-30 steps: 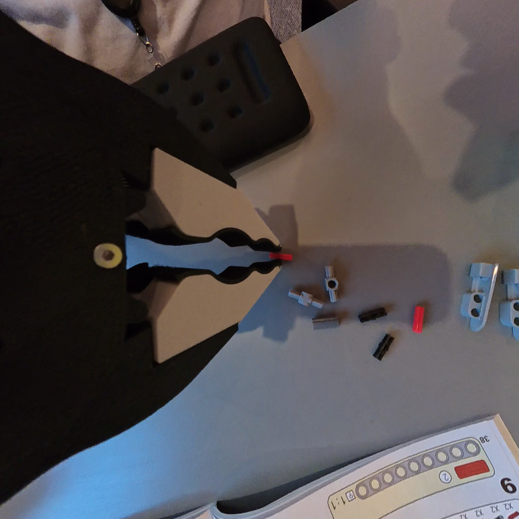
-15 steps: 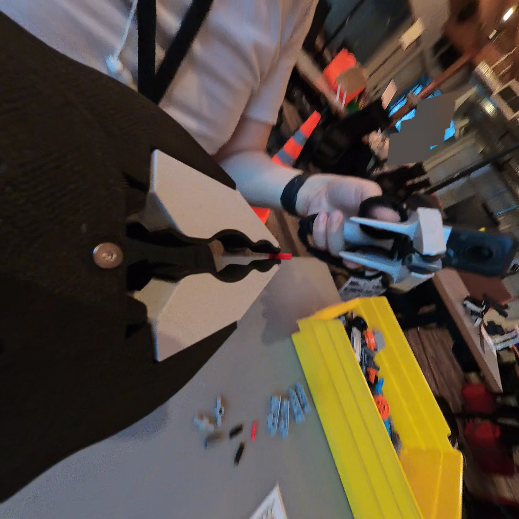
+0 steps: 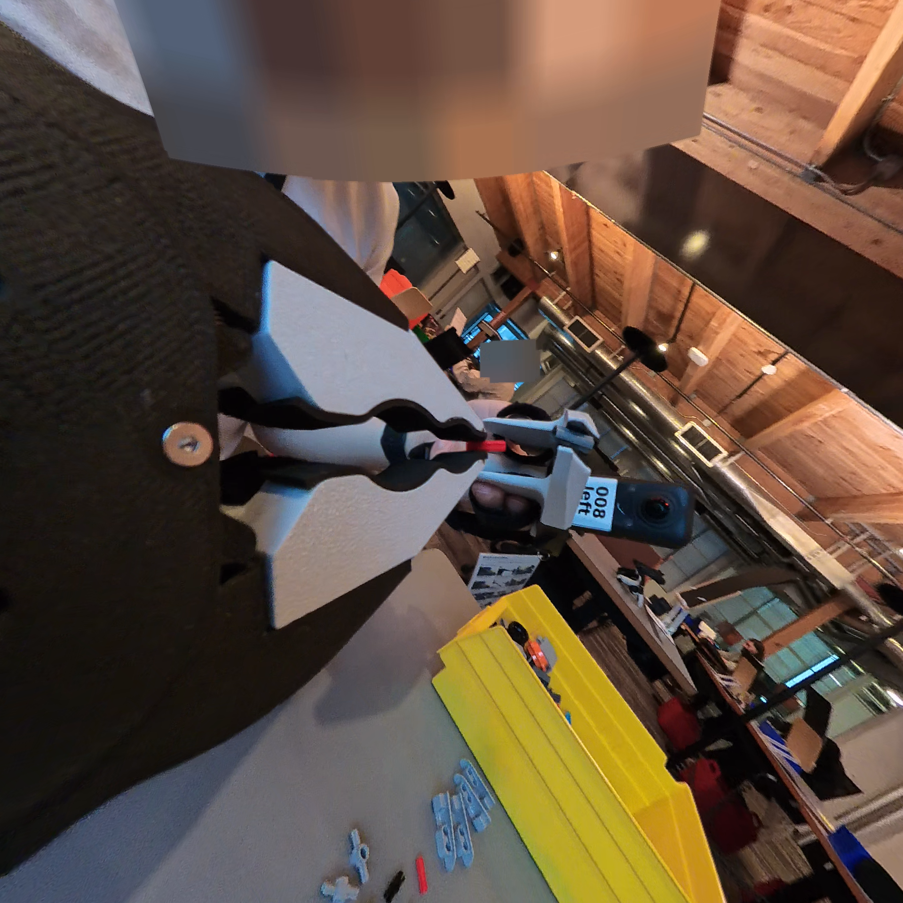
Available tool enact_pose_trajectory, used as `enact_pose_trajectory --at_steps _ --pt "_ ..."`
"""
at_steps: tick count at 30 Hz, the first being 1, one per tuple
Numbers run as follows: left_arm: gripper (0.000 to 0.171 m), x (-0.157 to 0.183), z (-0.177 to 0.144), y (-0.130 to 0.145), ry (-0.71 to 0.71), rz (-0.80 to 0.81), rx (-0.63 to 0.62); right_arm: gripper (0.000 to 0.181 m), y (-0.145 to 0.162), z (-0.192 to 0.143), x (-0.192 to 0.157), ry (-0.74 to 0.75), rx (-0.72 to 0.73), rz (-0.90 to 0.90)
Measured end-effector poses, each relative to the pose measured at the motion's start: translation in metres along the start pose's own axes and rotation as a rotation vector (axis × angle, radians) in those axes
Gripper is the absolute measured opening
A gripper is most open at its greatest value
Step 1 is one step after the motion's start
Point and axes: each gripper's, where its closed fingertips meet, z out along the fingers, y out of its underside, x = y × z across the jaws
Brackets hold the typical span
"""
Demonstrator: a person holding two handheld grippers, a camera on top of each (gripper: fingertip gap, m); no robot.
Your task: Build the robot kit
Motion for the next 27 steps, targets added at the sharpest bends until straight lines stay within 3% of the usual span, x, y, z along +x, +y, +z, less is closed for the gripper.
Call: enact_pose_trajectory --at_steps 17,27 --pt "0.004 -0.016 0.003 0.008 -0.091 0.013 -0.043 0.002 -0.002 -0.001 0.003 0.295 -0.076 -0.262" --pt "0.005 -0.022 0.003 0.018 -0.124 0.024 -0.094 0.002 0.001 -0.001 0.009 0.330 -0.105 -0.254"
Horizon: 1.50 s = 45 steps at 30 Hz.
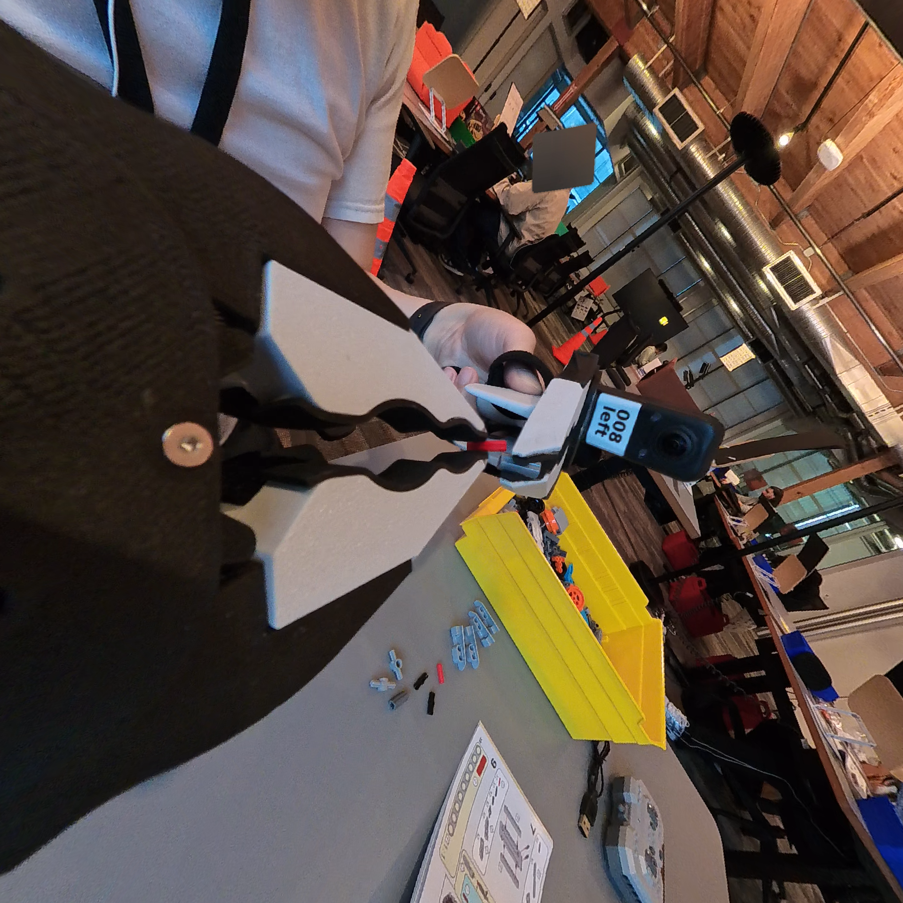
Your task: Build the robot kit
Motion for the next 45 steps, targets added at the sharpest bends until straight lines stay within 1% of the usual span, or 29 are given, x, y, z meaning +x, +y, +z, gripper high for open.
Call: enact_pose_trajectory --at_steps 4,13,22,26,29,31,33,38,41,45 --pt "0.004 0.001 -0.003 -0.001 0.015 -0.013 0.010 0.002 0.002 -0.001 0.005 0.042 -0.019 -0.021" --pt "0.004 -0.003 -0.001 0.001 -0.016 0.011 -0.006 0.003 0.003 -0.001 0.008 0.057 -0.029 -0.010" --pt "0.004 -0.018 0.001 0.001 -0.136 0.074 -0.019 0.002 0.008 0.000 0.023 0.159 -0.058 -0.049" --pt "0.004 -0.024 0.000 0.001 -0.165 0.092 -0.020 0.002 0.009 0.001 0.028 0.140 -0.042 -0.024" --pt "0.004 -0.040 -0.001 0.002 -0.229 0.100 -0.026 0.002 0.016 0.006 0.043 0.138 -0.035 -0.080" --pt "0.004 -0.058 -0.002 0.003 -0.280 0.094 -0.023 0.002 0.024 0.010 0.058 0.139 -0.018 -0.061" --pt "0.004 -0.078 -0.003 0.004 -0.300 0.053 -0.010 0.002 0.032 0.014 0.075 0.111 0.014 -0.026" --pt "0.005 -0.122 -0.004 0.010 -0.272 -0.099 0.025 0.002 0.052 0.020 0.111 0.042 0.057 0.123" --pt "0.005 -0.134 -0.004 0.011 -0.216 -0.187 0.053 0.002 0.057 0.021 0.121 0.033 0.038 0.206" --pt "0.004 -0.148 -0.005 0.015 -0.220 -0.245 0.049 0.002 0.067 0.024 0.131 0.024 0.027 0.329"
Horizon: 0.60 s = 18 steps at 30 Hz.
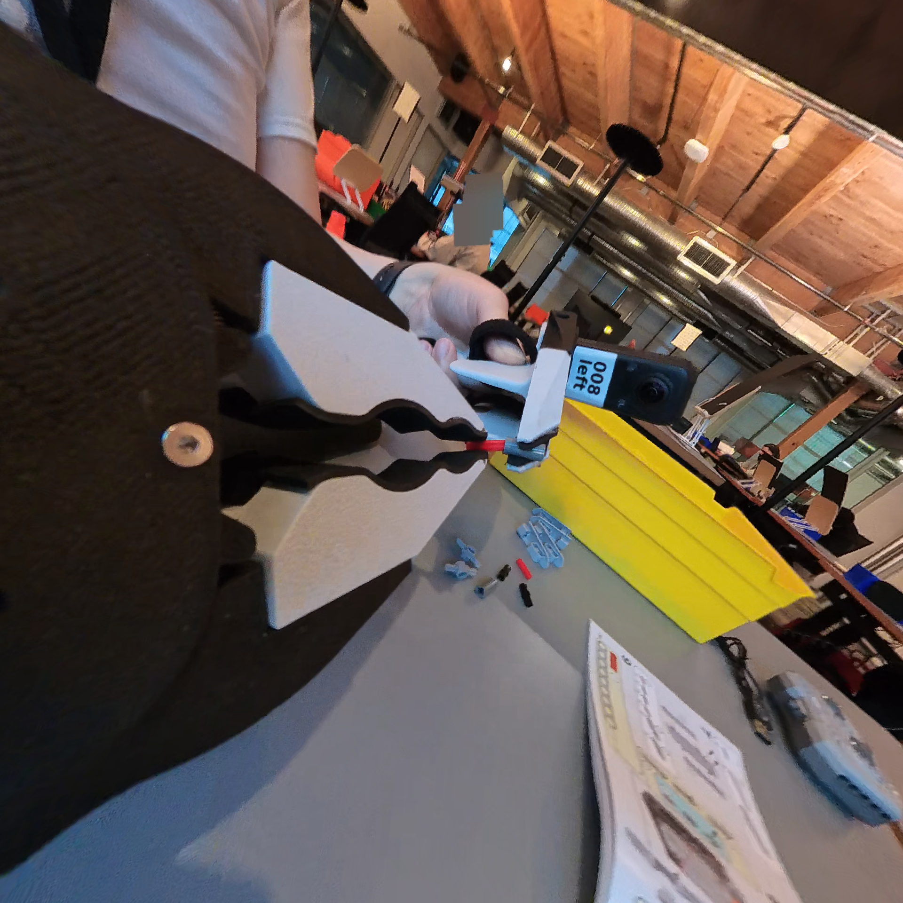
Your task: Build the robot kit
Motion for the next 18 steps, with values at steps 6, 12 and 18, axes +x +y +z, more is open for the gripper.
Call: enact_pose_trajectory --at_steps 6,12,18 --pt "0.004 -0.012 0.003 -0.001 0.003 -0.077 0.006 0.002 0.003 0.001 0.011 0.052 0.001 0.025" --pt "0.004 -0.016 0.008 -0.004 -0.030 -0.057 0.026 0.002 0.000 -0.001 0.017 0.091 0.025 0.023" --pt "0.004 -0.019 0.009 -0.004 -0.076 -0.004 0.007 0.002 0.000 -0.001 0.020 0.125 0.019 -0.005"
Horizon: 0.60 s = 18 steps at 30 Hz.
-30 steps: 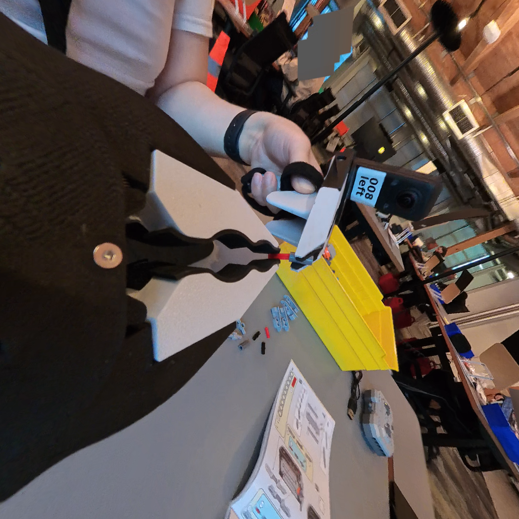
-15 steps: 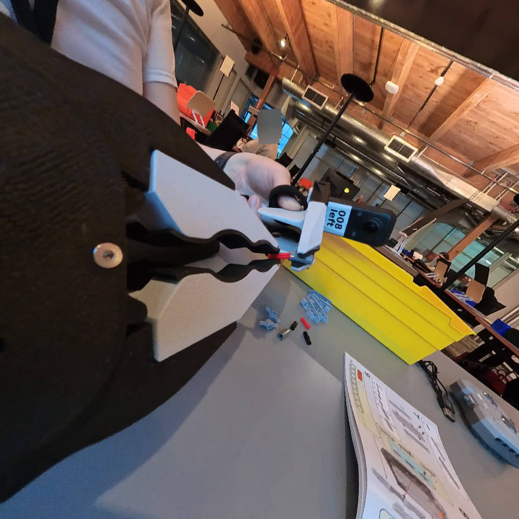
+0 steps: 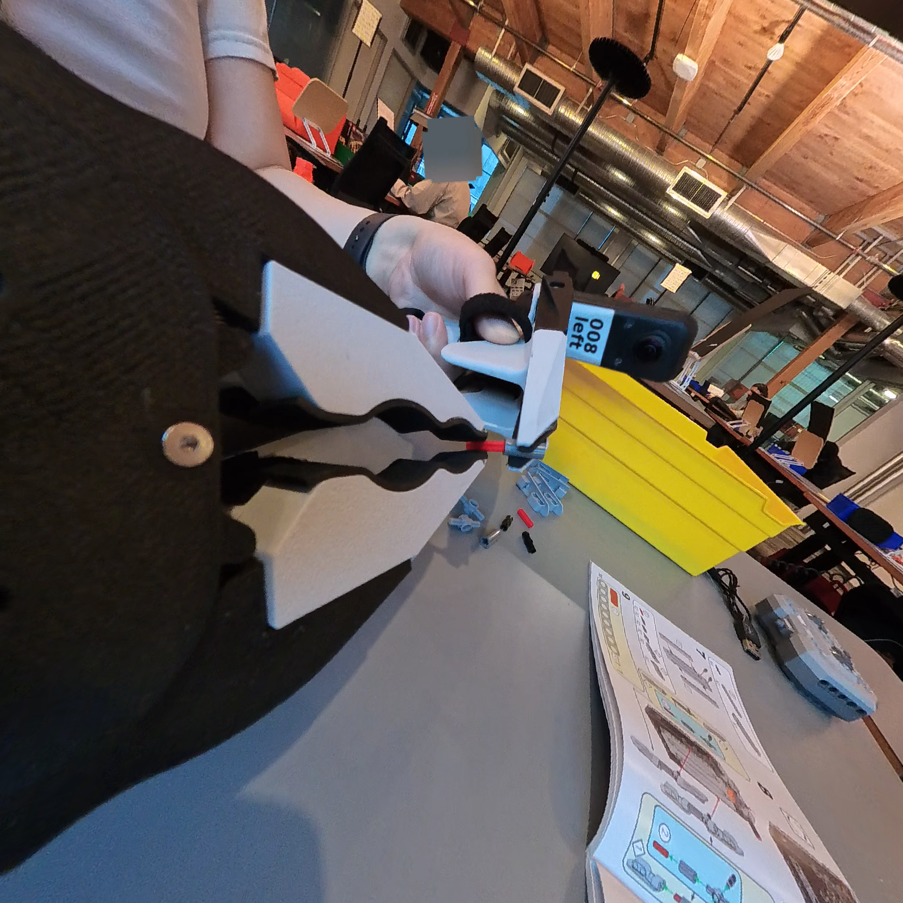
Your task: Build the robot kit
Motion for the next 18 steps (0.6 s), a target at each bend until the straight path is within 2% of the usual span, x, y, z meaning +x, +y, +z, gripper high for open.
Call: enact_pose_trajectory --at_steps 5,18 --pt "0.004 0.0013 -0.0009 0.0019 -0.028 0.095 -0.034 0.002 0.0011 0.0002 -0.0018 -0.016 -0.007 0.006" --pt "0.005 0.0010 -0.0080 0.0058 0.012 0.034 -0.097 0.002 0.0055 0.0044 -0.0054 0.021 -0.034 -0.093"
